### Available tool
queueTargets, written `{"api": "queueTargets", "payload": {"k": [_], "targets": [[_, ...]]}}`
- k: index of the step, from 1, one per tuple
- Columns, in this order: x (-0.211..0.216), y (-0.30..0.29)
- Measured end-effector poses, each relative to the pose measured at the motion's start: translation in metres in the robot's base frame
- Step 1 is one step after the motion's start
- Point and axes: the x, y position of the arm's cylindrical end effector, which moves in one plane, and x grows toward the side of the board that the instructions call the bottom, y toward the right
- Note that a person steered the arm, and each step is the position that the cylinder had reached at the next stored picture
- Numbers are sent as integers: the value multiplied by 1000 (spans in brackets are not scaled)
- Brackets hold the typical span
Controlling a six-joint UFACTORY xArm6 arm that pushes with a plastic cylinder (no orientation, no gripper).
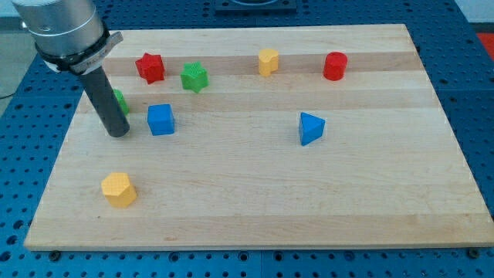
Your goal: Push the green circle and red star diagonally
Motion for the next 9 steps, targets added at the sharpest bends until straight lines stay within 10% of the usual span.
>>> {"api": "queueTargets", "payload": {"k": [5, 9], "targets": [[-32, -63], [-75, 36]]}}
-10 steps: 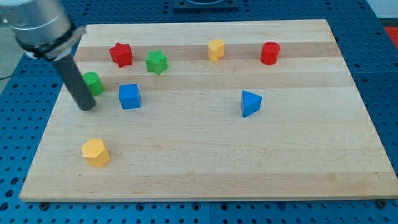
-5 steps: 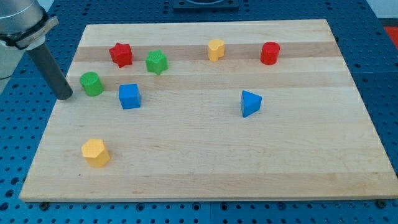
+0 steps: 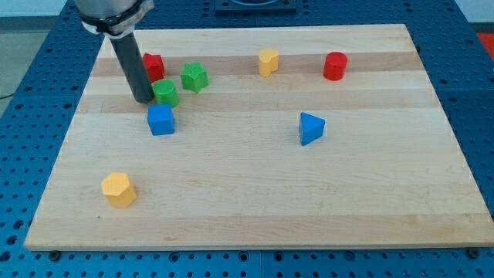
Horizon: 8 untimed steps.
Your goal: Push the green circle and red star diagonally
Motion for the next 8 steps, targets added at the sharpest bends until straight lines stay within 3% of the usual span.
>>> {"api": "queueTargets", "payload": {"k": [2, 4, 8], "targets": [[16, -33], [39, -20], [36, -6]]}}
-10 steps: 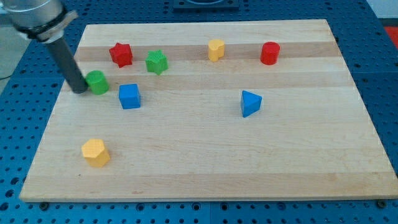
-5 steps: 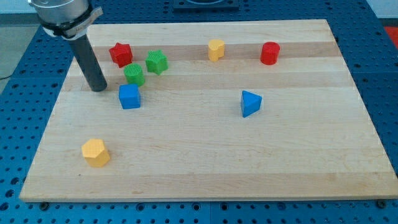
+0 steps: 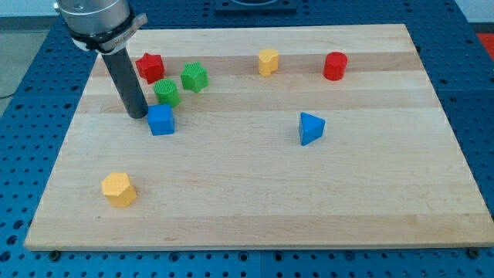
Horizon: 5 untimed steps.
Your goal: Push the green circle and red star diagonally
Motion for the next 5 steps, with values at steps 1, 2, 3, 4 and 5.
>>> {"api": "queueTargets", "payload": {"k": [1, 2, 3, 4, 5], "targets": [[0, 0], [0, 0], [-17, 8], [-58, 7], [-79, -9]]}}
